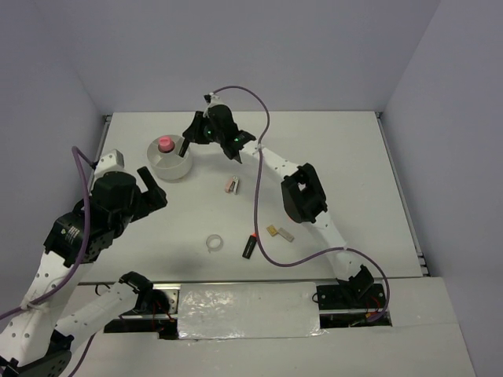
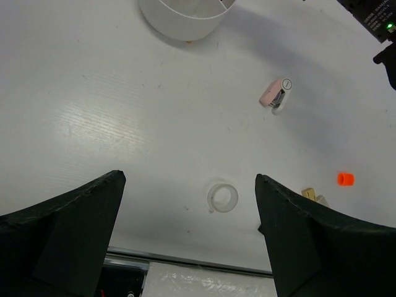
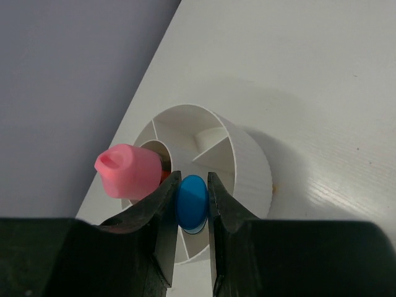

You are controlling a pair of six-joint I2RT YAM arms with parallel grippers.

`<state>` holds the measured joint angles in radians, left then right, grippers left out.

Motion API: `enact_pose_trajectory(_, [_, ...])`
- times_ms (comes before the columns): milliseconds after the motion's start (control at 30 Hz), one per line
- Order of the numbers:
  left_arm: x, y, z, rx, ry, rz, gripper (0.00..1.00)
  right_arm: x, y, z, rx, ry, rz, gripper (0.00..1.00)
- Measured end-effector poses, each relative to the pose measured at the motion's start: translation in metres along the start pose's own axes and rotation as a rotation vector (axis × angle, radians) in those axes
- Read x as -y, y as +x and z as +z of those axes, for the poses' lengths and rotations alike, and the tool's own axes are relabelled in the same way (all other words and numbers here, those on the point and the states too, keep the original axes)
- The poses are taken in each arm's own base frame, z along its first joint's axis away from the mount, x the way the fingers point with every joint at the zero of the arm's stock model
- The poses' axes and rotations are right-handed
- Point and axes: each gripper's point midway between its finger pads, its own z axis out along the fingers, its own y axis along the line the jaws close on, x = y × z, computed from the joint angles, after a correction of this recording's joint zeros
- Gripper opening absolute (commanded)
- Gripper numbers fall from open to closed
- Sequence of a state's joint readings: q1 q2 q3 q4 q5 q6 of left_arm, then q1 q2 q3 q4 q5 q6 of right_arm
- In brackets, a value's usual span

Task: Sort the stationery into containers
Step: Place the pen in the storage box.

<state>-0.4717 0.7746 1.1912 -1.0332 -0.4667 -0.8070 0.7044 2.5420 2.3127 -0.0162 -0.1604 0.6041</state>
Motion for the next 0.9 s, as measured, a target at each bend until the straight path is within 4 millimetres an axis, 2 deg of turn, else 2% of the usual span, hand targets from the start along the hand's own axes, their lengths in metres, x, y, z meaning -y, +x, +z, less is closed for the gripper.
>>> enact_pose_trajectory(67, [0.001, -0.001, 0.0, 0.003, 0.006, 0.011, 0.99, 0.001, 0.006, 0.002, -0.01, 0.001, -0.002, 0.17])
enact_pose_trajectory(100, [0.001, -0.001, 0.0, 0.004, 0.008, 0.015, 0.99, 0.001, 0.007, 0.003, -0.013, 0.002, -0.004, 0.32])
enact_pose_trajectory(167, [0.002, -0.002, 0.0, 0.005, 0.012, 0.02, 0.99, -0.001, 0.007, 0.003, -0.011, -0.003, -0.013, 0.46])
enact_pose_trajectory(200, [0.003, -0.002, 0.0, 0.006, 0.014, 0.022, 0.99, -0.002, 0.007, 0.004, -0.01, -0.005, -0.02, 0.62])
enact_pose_trajectory(300, [0.003, -0.002, 0.001, 0.005, 0.016, 0.041, 0.99, -0.004, 0.006, 0.004, -0.006, -0.012, -0.033, 0.87])
enact_pose_trajectory(433, [0.008, -0.003, 0.003, 0.002, 0.036, 0.061, 0.99, -0.006, 0.006, 0.002, -0.007, -0.011, -0.038, 0.97])
enact_pose_trajectory(533, [0.02, -0.003, 0.008, -0.004, 0.083, 0.084, 0.99, -0.001, 0.003, -0.014, -0.019, 0.016, -0.022, 1.0])
enact_pose_trajectory(633, [0.035, 0.006, 0.019, -0.038, 0.145, 0.127, 0.99, 0.008, -0.015, -0.05, -0.019, 0.08, -0.009, 1.0])
enact_pose_trajectory(733, [0.051, 0.023, 0.038, -0.105, 0.189, 0.168, 0.99, 0.016, -0.067, -0.11, 0.049, 0.182, -0.035, 1.0])
enact_pose_trajectory(833, [0.068, 0.05, 0.06, -0.199, 0.204, 0.227, 0.99, 0.016, -0.13, -0.192, 0.165, 0.295, -0.073, 1.0])
enact_pose_trajectory(900, [0.086, 0.078, 0.074, -0.273, 0.219, 0.298, 0.99, 0.017, -0.162, -0.255, 0.247, 0.363, -0.083, 1.0])
